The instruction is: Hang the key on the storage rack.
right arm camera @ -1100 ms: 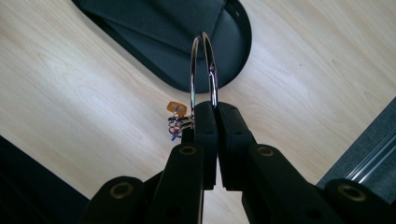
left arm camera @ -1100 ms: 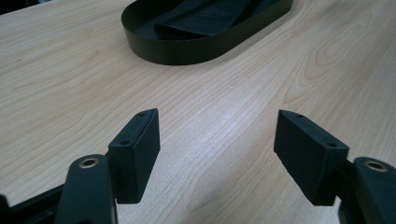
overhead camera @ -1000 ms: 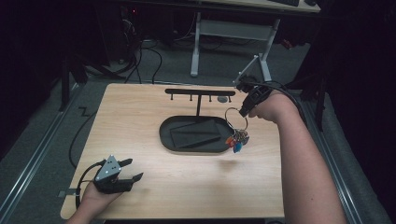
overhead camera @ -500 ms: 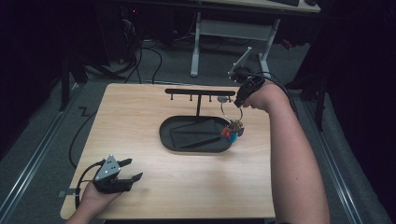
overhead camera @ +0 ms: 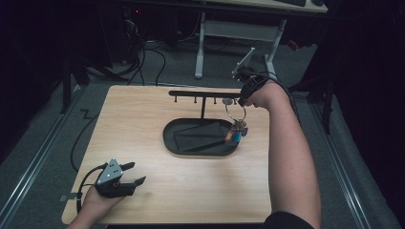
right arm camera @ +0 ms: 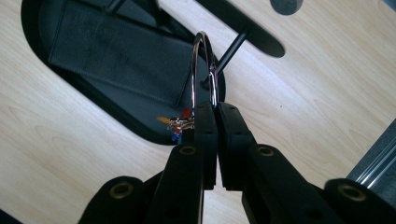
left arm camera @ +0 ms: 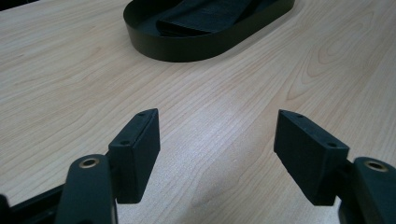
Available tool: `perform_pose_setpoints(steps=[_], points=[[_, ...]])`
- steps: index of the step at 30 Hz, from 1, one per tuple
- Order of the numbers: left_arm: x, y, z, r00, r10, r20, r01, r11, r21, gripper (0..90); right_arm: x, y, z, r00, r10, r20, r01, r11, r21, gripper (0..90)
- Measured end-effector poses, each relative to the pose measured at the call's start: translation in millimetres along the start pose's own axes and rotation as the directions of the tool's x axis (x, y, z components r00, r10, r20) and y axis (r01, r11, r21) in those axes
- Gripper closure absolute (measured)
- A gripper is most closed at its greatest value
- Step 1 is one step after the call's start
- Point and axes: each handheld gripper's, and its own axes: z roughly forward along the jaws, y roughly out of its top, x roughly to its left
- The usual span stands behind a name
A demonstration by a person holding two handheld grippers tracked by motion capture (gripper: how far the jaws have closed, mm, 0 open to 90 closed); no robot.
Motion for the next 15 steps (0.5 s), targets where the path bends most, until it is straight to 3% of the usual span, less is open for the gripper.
perform_pose_setpoints(steps=[9,15], points=[[-0.4,-0.1,0.7,1.0,0.003,0.002,-0.003,1.0,0.004,31.9,-5.3,6.0,0.2,0.9998,-0.015,0.014,0.015,1.0,-0.012,87.8],[0.1,0.0,0.2,1.0,0.003,0.003,-0.003,1.0,0.007,31.8,-8.1,2.7,9.4,1.0,0.003,0.005,-0.003,1.0,-0.013,87.8]])
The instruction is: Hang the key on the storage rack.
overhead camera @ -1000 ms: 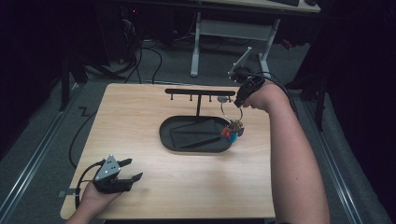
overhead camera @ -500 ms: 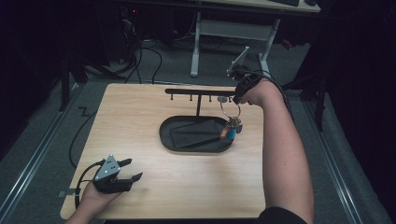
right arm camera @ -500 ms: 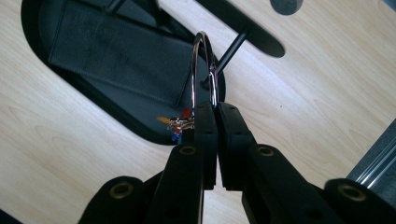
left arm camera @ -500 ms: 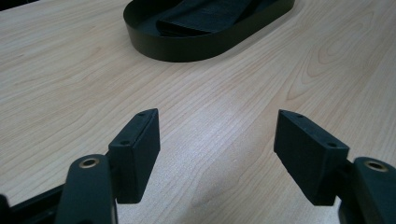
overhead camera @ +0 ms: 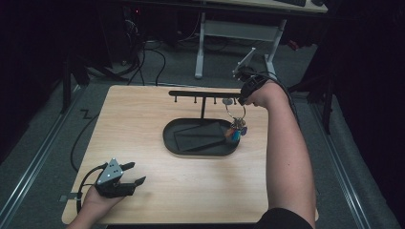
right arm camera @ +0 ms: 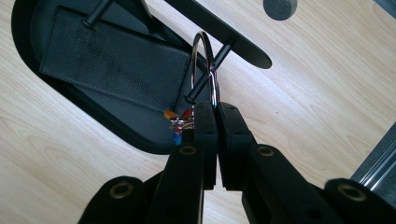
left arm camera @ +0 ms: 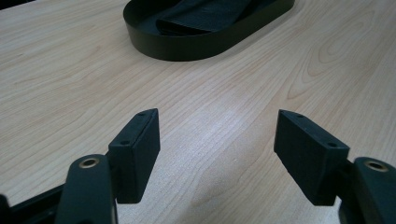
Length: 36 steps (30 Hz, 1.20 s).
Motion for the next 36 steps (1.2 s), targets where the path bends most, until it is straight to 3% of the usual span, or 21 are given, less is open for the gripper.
perform_pose_setpoints(steps=[11,20,24,32,36], points=[[-0.5,0.0,0.4,1.0,-0.004,-0.004,0.004,1.0,-0.004,31.7,-0.8,-1.4,4.6,0.9998,-0.018,0.009,0.018,1.0,-0.021,87.6],[-0.4,0.0,0.6,1.0,-0.004,-0.002,0.004,1.0,-0.004,31.6,1.1,-0.4,6.5,0.9999,0.004,0.009,-0.004,1.0,-0.018,87.3],[-0.9,0.1,0.7,1.0,-0.005,0.001,0.005,1.0,-0.005,31.6,1.8,0.2,7.9,0.9996,-0.015,0.023,0.015,1.0,-0.022,87.1],[-0.9,0.2,0.8,1.0,-0.004,0.001,0.004,1.0,-0.004,31.6,2.1,0.6,8.6,0.9997,-0.006,0.024,0.006,1.0,-0.023,85.5],[-1.0,0.4,1.1,1.0,-0.003,0.001,0.003,1.0,-0.009,31.6,2.2,0.3,8.1,0.9991,0.014,0.04,-0.012,0.999,-0.053,82.9]])
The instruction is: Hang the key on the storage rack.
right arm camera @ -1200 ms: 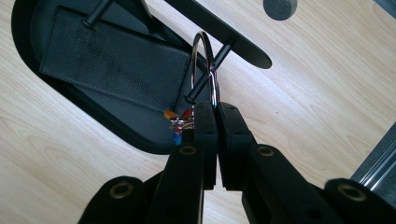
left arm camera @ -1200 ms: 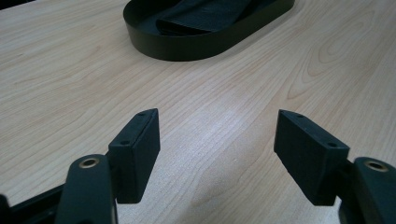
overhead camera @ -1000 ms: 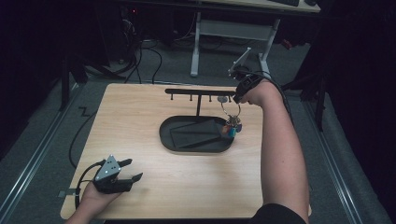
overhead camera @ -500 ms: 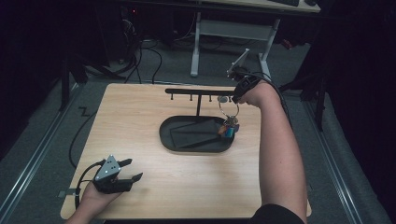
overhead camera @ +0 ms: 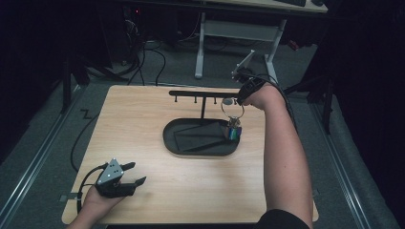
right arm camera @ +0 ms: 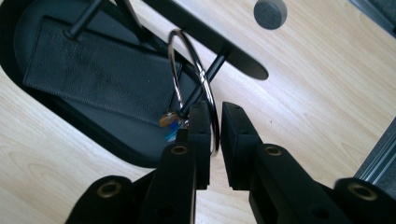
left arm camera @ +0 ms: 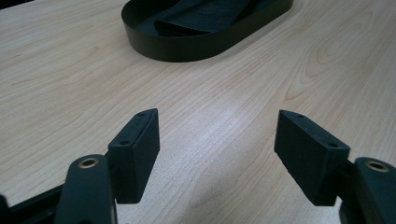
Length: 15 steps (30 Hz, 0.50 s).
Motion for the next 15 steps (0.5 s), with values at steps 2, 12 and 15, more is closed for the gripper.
perform_pose_setpoints(steps=[2,12,15], points=[[-0.1,0.3,0.1,1.0,0.001,0.003,-0.001,1.0,0.004,31.6,0.8,0.1,-2.2,1.0,0.001,0.0,-0.001,1.0,-0.01,82.8],[0.0,0.4,0.6,1.0,0.0,0.003,0.0,1.0,0.0,31.4,3.8,-4.9,-12.5,0.9999,0.008,0.013,-0.008,0.999,-0.042,77.1],[-0.1,0.5,1.2,1.0,-0.001,0.003,0.001,1.0,0.0,31.4,4.7,-12.9,-15.0,0.9997,0.023,0.013,-0.022,0.998,-0.06,72.0]])
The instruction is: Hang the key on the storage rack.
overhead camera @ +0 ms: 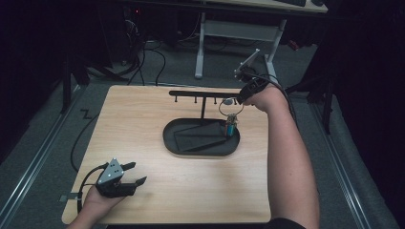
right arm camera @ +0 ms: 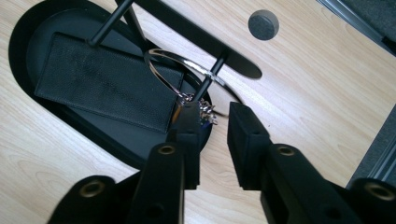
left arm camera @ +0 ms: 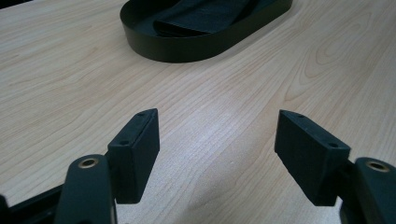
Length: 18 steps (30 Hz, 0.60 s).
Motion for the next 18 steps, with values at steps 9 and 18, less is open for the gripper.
perform_pose_setpoints(steps=[9,18], points=[[-2.1,1.4,1.6,1.0,0.008,0.006,-0.008,0.9999,0.01,31.5,15.3,-38.8,4.1,0.9994,0.022,0.025,-0.021,0.998,-0.054,44.9],[-5.4,2.7,3.7,0.9998,0.014,0.018,-0.014,0.9997,0.021,32.8,37.4,-93.3,7.0,0.9994,-0.001,0.036,0.008,0.982,-0.189,40.8]])
